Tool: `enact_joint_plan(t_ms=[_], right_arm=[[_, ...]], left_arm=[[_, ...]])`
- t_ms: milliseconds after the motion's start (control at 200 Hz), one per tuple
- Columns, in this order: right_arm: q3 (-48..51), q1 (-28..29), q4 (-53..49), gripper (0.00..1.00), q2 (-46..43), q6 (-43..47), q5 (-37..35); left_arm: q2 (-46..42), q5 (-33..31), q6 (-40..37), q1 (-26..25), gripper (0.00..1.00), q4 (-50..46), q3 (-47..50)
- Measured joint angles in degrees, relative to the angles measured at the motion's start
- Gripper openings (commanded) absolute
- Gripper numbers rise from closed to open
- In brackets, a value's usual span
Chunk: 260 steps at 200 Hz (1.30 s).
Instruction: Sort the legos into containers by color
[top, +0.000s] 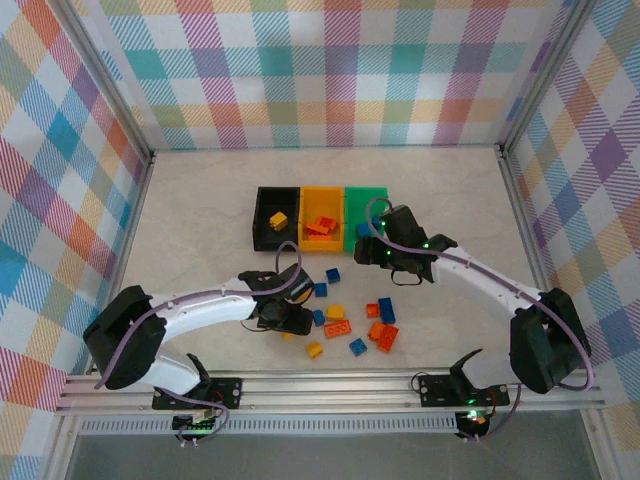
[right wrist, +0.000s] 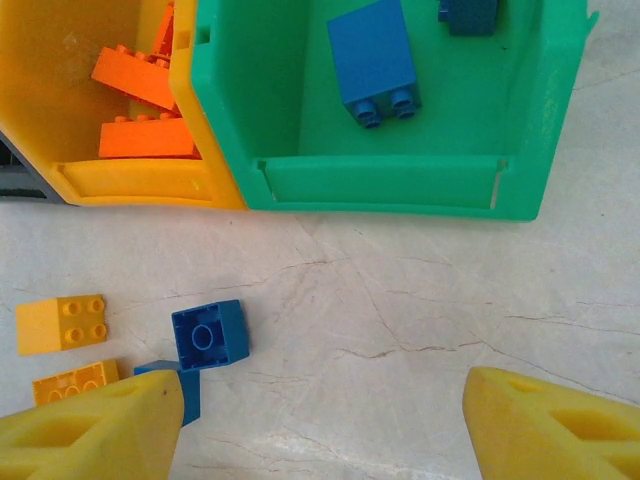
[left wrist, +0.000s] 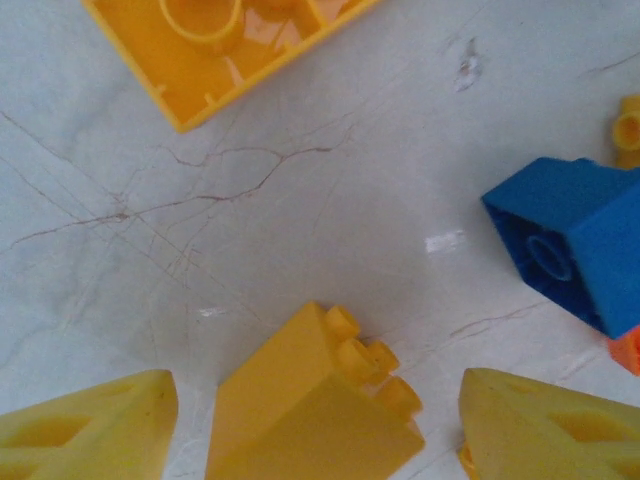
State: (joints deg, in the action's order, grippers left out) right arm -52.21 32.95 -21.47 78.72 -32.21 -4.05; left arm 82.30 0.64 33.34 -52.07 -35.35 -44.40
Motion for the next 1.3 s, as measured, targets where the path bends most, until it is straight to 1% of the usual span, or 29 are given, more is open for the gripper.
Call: enact_joint_plan(t_ms=[165, 235, 320, 415, 535, 675, 745, 850, 970, 1070, 1130, 1180, 1300], right_arm=[[0.00, 0.00, 0.00, 0.75, 0.02, 0.00, 0.00], [0.00, 0.00, 0.00, 0.75, 0.02, 0.00, 0.00], [0.00, 0.00, 0.00, 0.75, 0.02, 0.00, 0.00], [0.00, 0.00, 0.00, 0.75, 0.02, 0.00, 0.00], [0.00, 0.00, 0.02, 0.75, 0.02, 0.00, 0.00], [0.00, 0.00, 0.02, 0.75, 0.02, 0.00, 0.00], [0.00, 0.00, 0.04, 0.75, 0.02, 0.00, 0.00], [0.00, 0.00, 0.02, 0.75, 0.02, -0.02, 0.00], [0.00, -0.04, 0.04, 0.75, 0.02, 0.00, 0.00], [0.00, -0.22, 0.04, 0.75, 0.02, 0.00, 0.02], [0.00, -0.37, 0.04, 0.75, 0.02, 0.00, 0.00], [0.00, -0.46, 0.04, 0.75, 0.02, 0.00, 0.00], [0.00, -0.92, 0.02, 0.75, 0.00, 0.02, 0.00]], left_arm=[[1.14, 0.42, 0.22, -0.83, 0.54, 1.03, 0.98], [1.36, 0.20, 0.28, -1.25, 0.52, 1.18, 1.03], [1.33, -0.24, 0.35, -1.46, 0.45, 1.18, 1.03], [1.20, -0.57, 0.31, -1.49, 0.40, 1.14, 0.98], [0.39, -1.73, 0.46, -1.53, 0.38, 0.57, 0.98], [-3.43, -3.76, 0.50, -0.48, 0.38, -1.33, 0.26], [-5.31, -4.37, 0.24, 1.92, 0.37, -2.16, -1.31], [-6.16, -5.25, -1.07, 8.61, 0.37, -2.05, -5.84], [-4.46, -6.14, -2.99, 16.06, 0.37, -1.40, -12.74], [0.26, -6.82, -4.15, 20.70, 0.37, 1.40, -18.91], [4.33, -7.17, -4.50, 22.97, 0.34, 3.06, -22.38], [7.78, -7.32, -4.68, 24.33, 0.33, 3.96, -25.14], [16.11, -8.70, -4.68, 26.49, 0.33, 4.85, -31.56]])
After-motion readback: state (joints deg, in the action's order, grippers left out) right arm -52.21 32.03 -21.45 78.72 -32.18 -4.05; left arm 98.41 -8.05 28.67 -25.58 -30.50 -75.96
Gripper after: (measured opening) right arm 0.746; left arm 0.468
